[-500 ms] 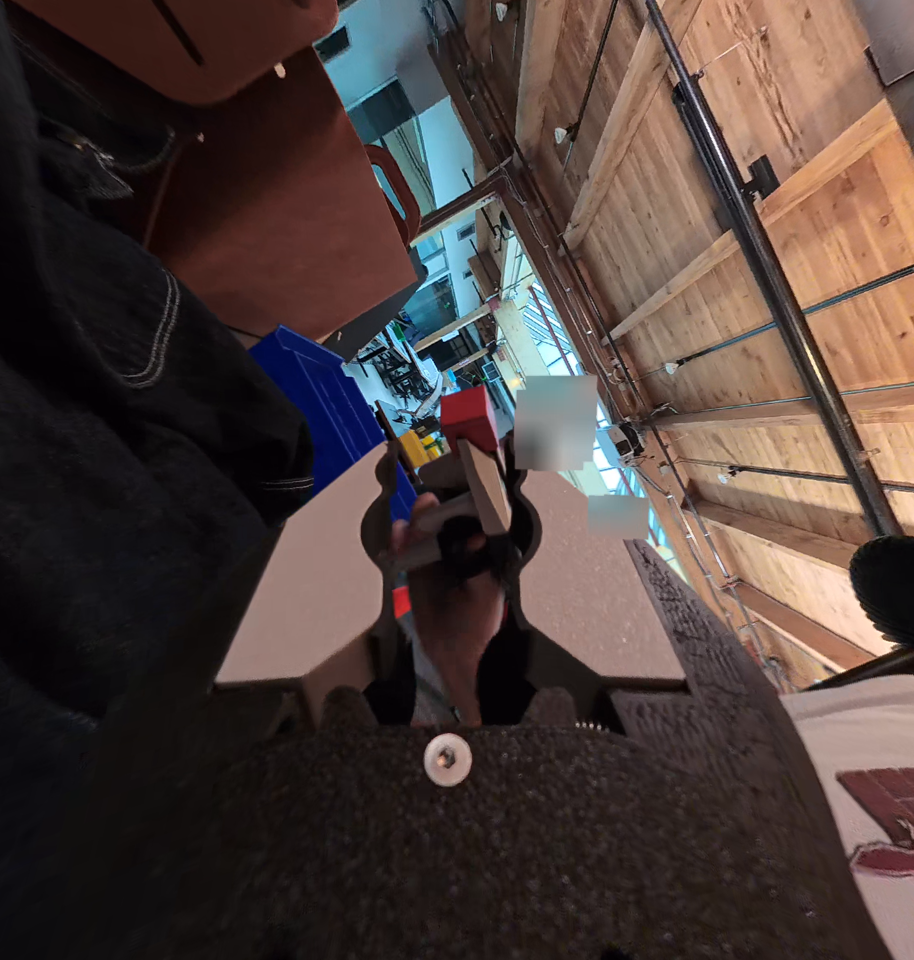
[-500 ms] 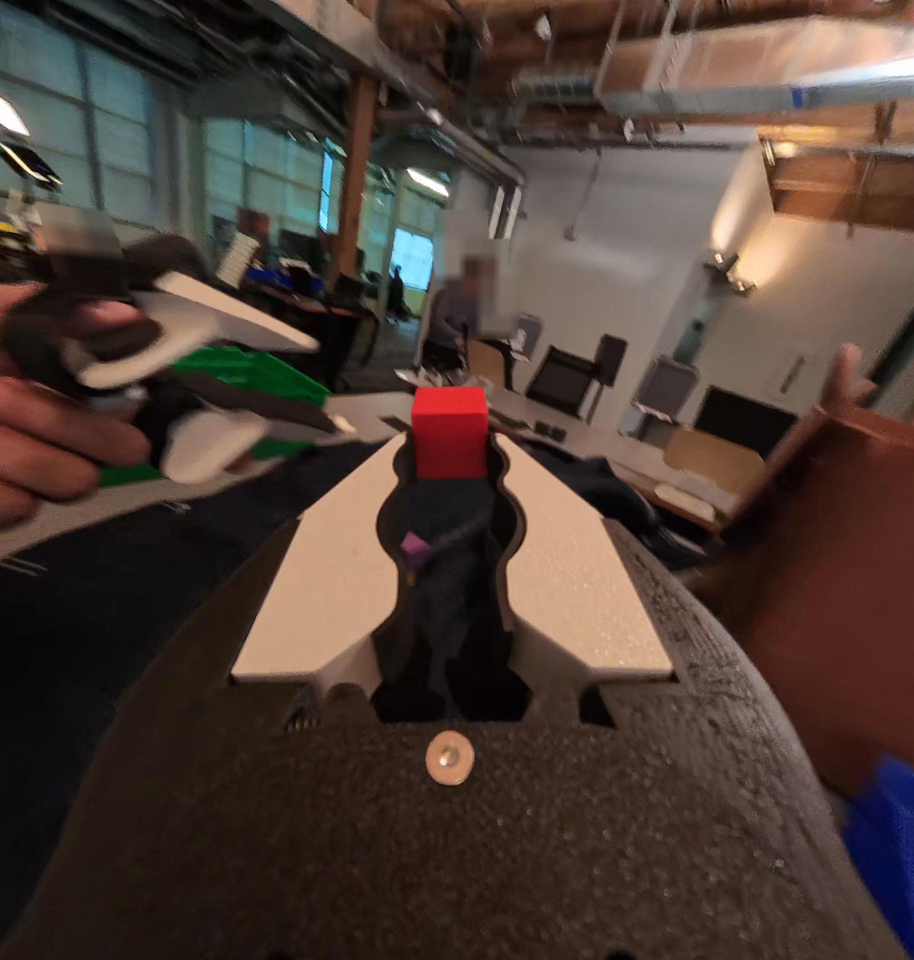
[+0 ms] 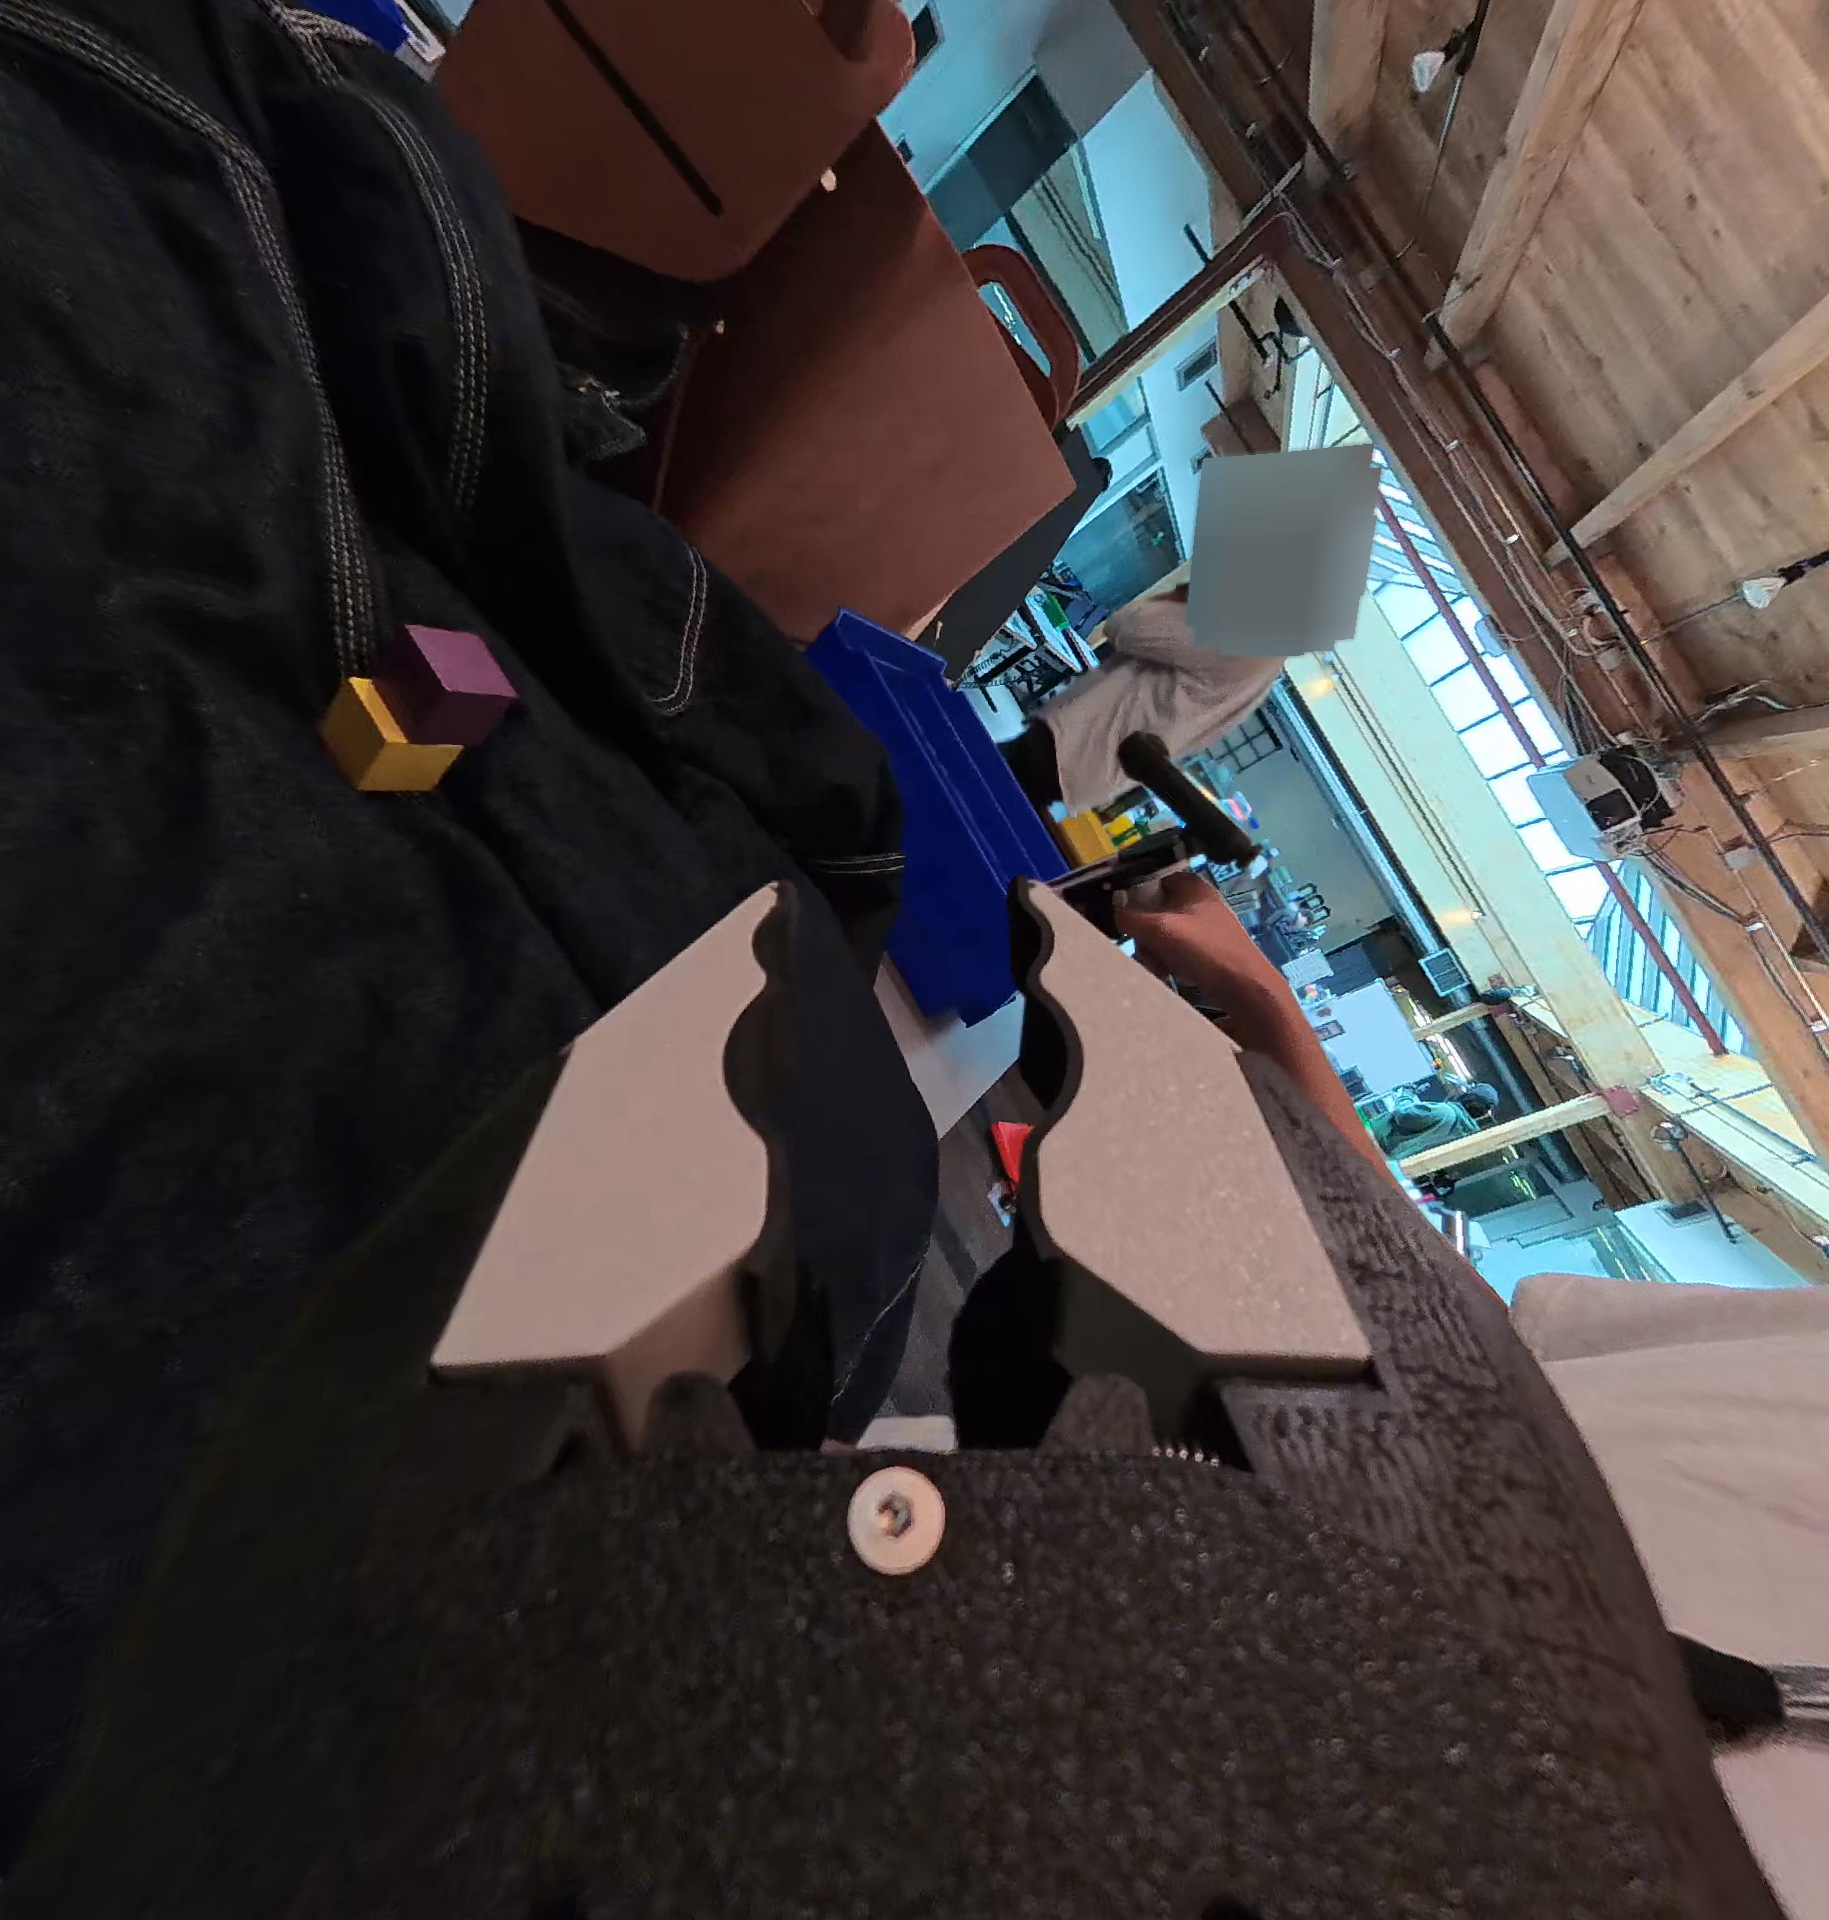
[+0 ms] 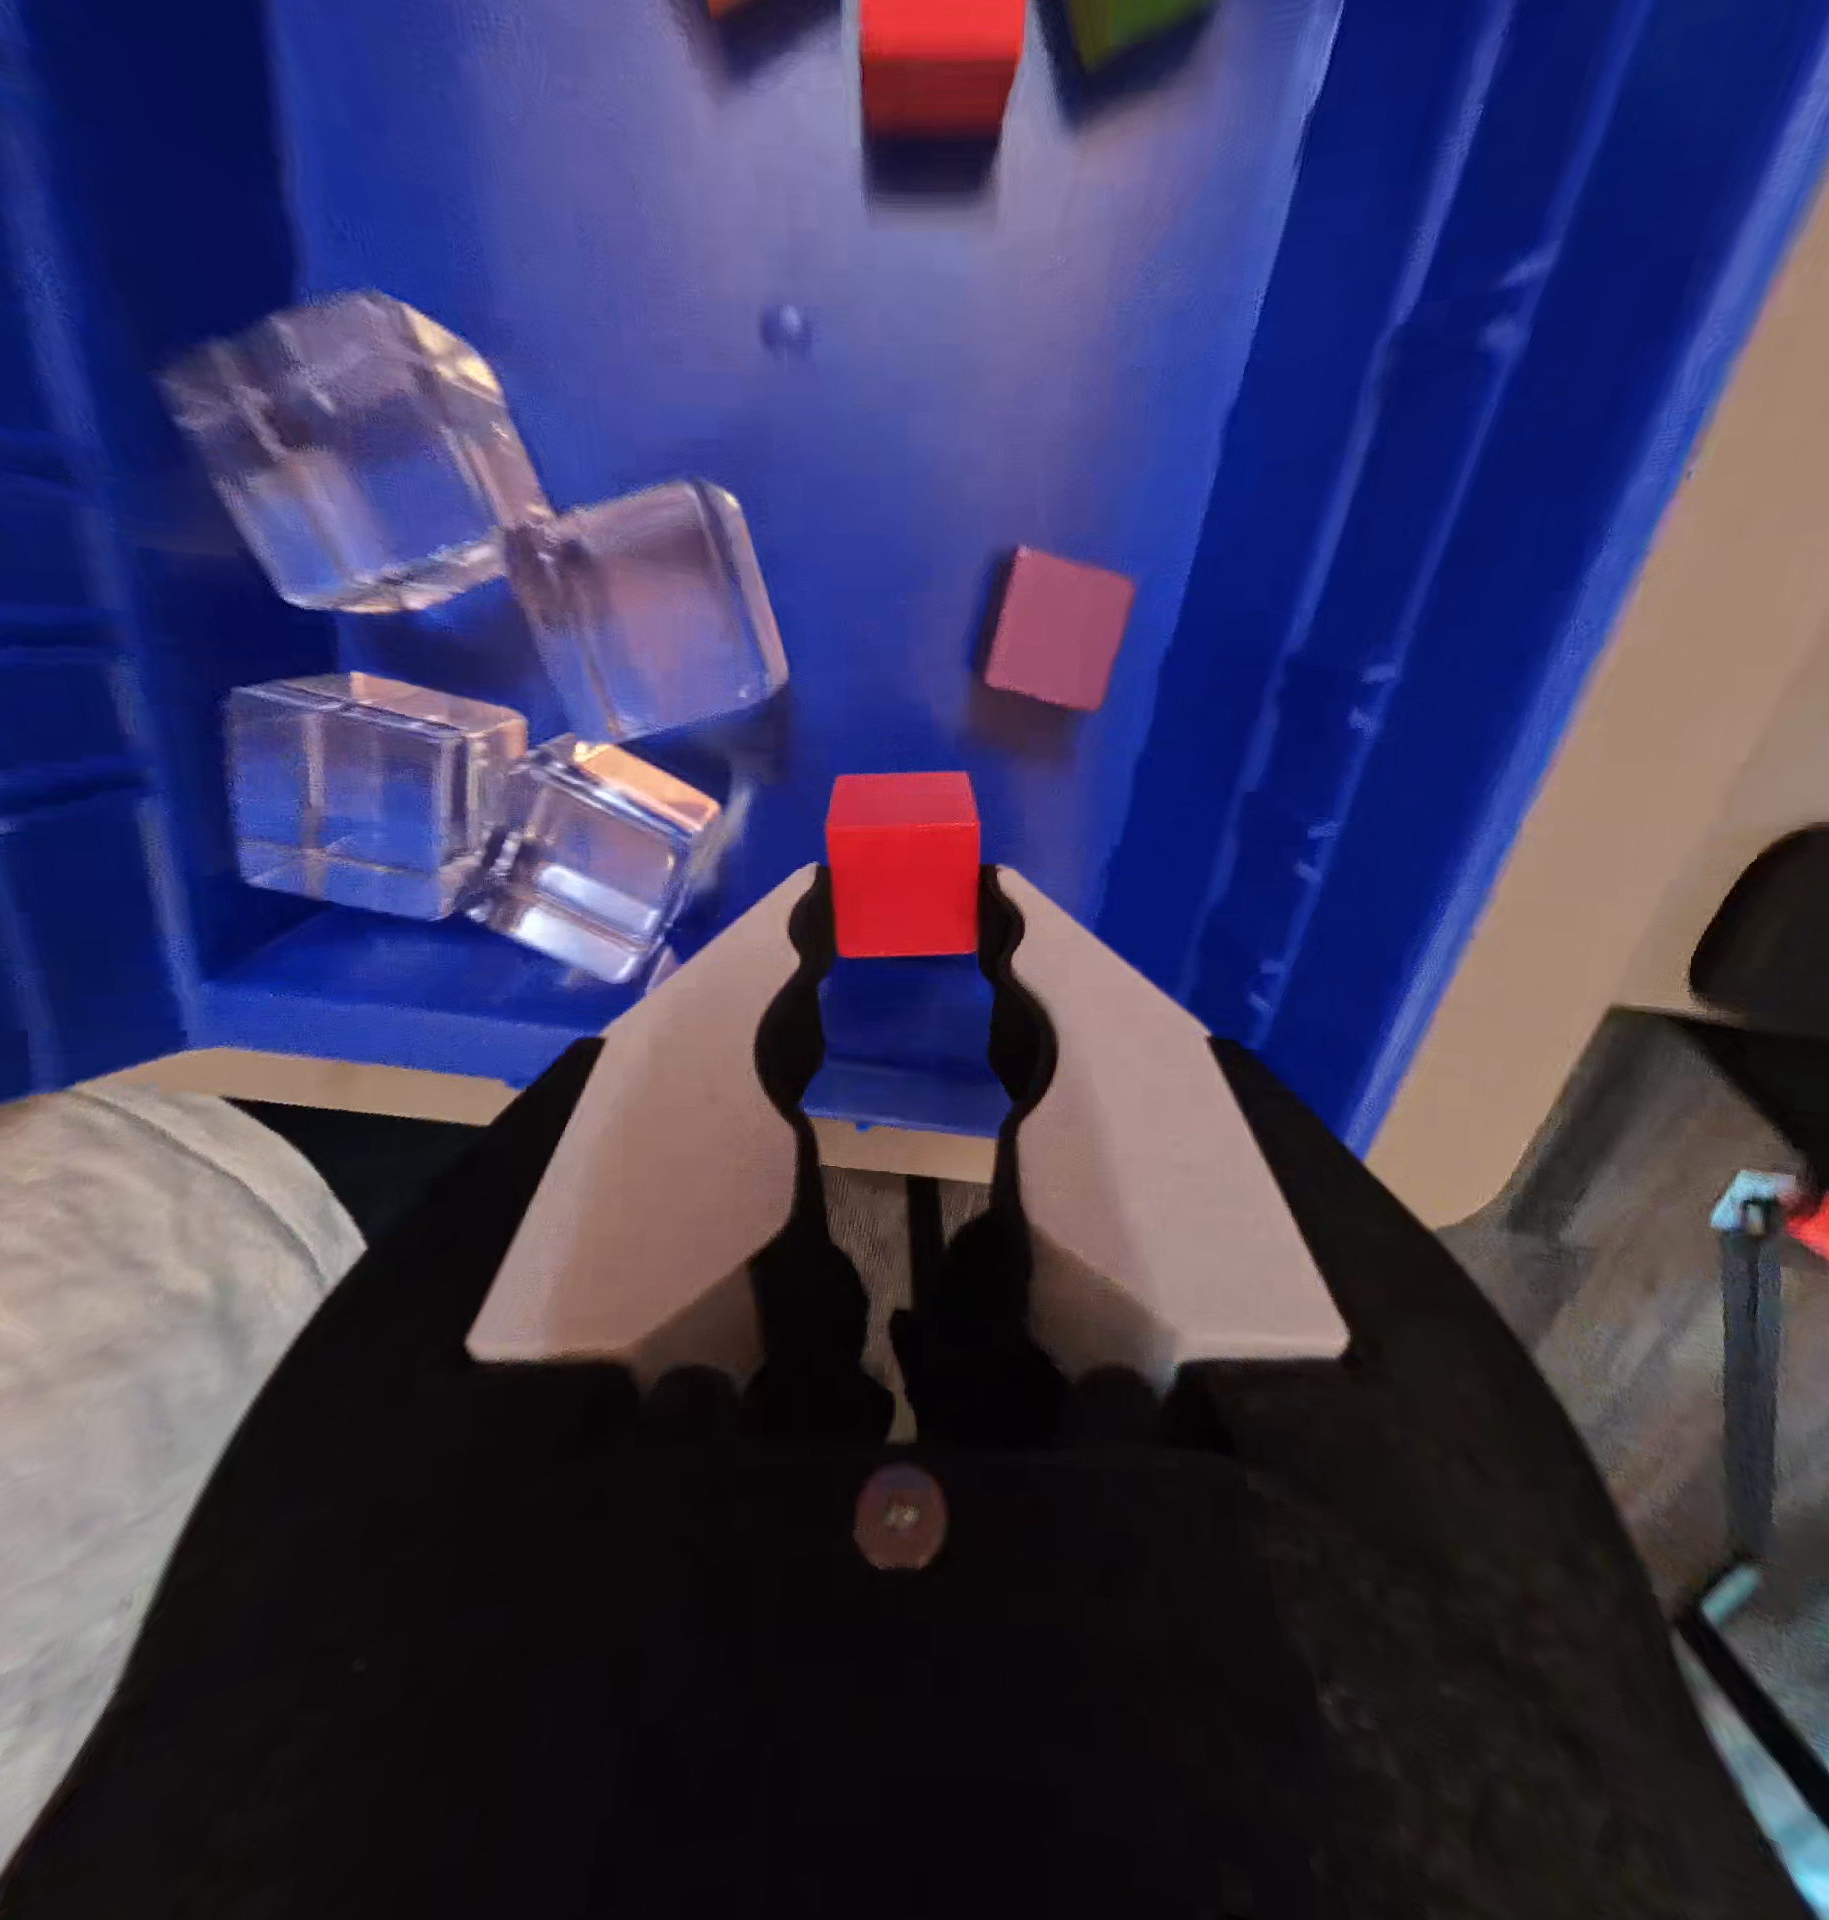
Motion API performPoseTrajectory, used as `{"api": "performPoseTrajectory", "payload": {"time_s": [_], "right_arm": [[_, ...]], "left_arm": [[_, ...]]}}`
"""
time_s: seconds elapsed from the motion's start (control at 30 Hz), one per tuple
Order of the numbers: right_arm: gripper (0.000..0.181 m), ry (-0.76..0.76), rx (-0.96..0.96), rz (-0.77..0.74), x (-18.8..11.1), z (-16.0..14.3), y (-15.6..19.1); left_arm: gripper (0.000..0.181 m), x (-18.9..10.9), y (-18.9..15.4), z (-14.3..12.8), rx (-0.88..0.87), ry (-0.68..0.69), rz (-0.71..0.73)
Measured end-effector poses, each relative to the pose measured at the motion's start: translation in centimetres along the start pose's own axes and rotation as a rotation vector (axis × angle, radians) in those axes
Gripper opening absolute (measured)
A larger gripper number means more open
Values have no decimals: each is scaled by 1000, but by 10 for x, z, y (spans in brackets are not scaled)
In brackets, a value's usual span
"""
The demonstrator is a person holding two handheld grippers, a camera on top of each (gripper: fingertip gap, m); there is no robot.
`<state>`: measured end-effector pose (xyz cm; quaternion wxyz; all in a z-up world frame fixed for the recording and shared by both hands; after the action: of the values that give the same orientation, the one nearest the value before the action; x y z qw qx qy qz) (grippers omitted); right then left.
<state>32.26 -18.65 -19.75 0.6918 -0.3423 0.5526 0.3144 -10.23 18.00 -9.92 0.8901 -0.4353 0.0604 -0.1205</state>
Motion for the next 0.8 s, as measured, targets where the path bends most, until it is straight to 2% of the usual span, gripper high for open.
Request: {"api": "performPoseTrajectory", "payload": {"time_s": [0.2, 0.33, 0.43, 0.57, 0.67, 0.8], "right_arm": [[28, 111, 67, -101, 39, 3, 0], [29, 89, 131, -164, 43, 5, -12], [43, 62, 136, -186, 43, 1, -12], [66, -113, 161, -244, 9, 0, -3], [69, -405, 203, -276, -40, 9, 19], [64, -784, 193, -169, -98, 19, 81]], "left_arm": [[42, 4, 2, -3, 90, 101, 91], [43, 0, 6, -13, 236, 180, 233], [43, 0, 11, -19, 313, 220, 320], [43, 7, 19, -18, 337, 221, 432], [43, 24, 20, -10, 326, 154, 469], [45, 55, 38, -7, 344, 139, 598]]}}
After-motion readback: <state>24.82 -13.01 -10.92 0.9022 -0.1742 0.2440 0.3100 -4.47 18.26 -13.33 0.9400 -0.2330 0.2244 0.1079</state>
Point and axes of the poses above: each gripper's, where its closed fingertips meet, x out along the fingers, z out of its top, y = z × x across the jaws, the point moved 6 cm from there along -x, back along the fingers, and after that the axes turned 6 degrees about -z, right-handed, at the moved point
